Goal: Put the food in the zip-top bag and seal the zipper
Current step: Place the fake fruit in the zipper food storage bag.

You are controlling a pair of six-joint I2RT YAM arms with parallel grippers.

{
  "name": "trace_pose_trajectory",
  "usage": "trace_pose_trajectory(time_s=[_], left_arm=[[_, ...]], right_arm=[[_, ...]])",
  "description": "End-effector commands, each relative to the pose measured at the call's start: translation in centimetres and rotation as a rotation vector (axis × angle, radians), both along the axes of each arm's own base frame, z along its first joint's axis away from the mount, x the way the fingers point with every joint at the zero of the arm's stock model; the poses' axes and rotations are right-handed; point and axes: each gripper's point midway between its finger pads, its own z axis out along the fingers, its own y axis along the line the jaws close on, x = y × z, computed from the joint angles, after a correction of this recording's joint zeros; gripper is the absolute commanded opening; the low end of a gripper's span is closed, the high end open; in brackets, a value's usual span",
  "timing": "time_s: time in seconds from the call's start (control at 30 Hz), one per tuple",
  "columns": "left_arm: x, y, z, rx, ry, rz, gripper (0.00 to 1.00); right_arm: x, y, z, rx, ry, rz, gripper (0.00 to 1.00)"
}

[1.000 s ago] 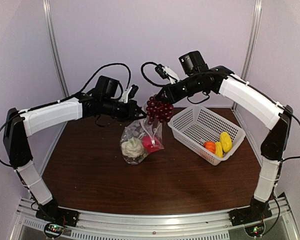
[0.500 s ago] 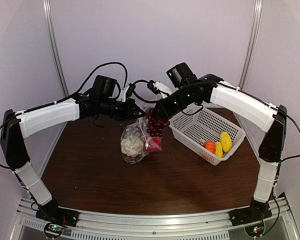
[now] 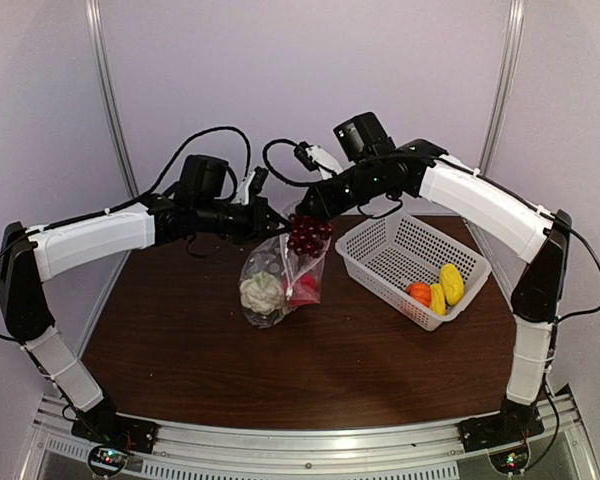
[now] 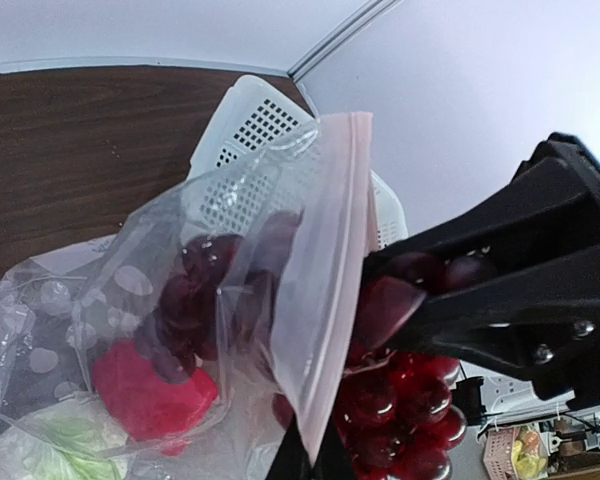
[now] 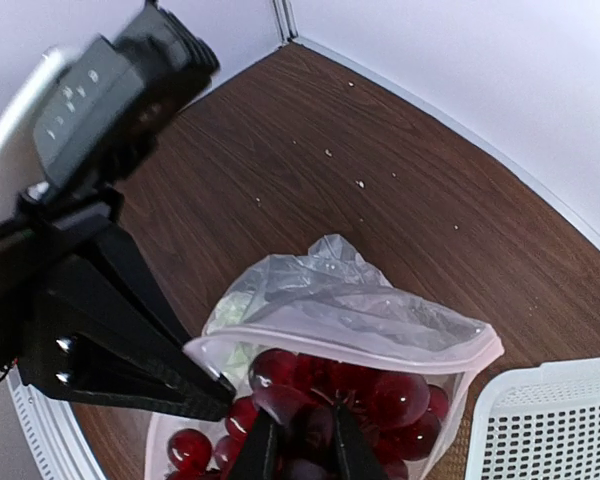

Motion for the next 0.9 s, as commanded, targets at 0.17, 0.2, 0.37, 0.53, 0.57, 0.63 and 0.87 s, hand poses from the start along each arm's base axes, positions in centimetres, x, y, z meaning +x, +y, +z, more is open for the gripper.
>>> trace_pose_trajectory(time_s=[0.17,0.2,0.37,0.53,0.57,0.63,0.87], left_arm=[[-0.5,0.2,1.4,-0.047,-0.035,0.01,0.0],[-0.5,0.3,1.3,-0.042,-0.038,0.011,0.0],[-0.3,0.4,1.5,-0.027,-0.049,0.014,0.0],[-0.1,0.5,1.6,-0.013,-0.061,0.021,0.0],[0.0,0.5,1.6,-0.01,-0.062,0.022,0.0],[0.0,0.4,1.6,-0.012,-0.062,0.021,0.0],[0.3,0.3,1.7,-0.046,-0.053,0.042,0.0]], right_arm=[[-0.9,0.9,3.4,0.112,-0.01,0.097,0.54],[-1.1,0.4,4.3,0.116,-0.034,0.103,0.55],[-1.4,-3.3,7.8,0.083,-0.173,0.07,0.6],[-0.5,-7.2,3.8,-0.015,-0.158,-0.029,0.55],[-0.8,-7.7,1.8,-0.032,-0.12,-0.022,0.53],[-2.2,-7.8,-0.8,-0.038,-0.054,0.023,0.54],[-4.9,-7.3,-5.4,0.008,0.074,0.06,0.54]])
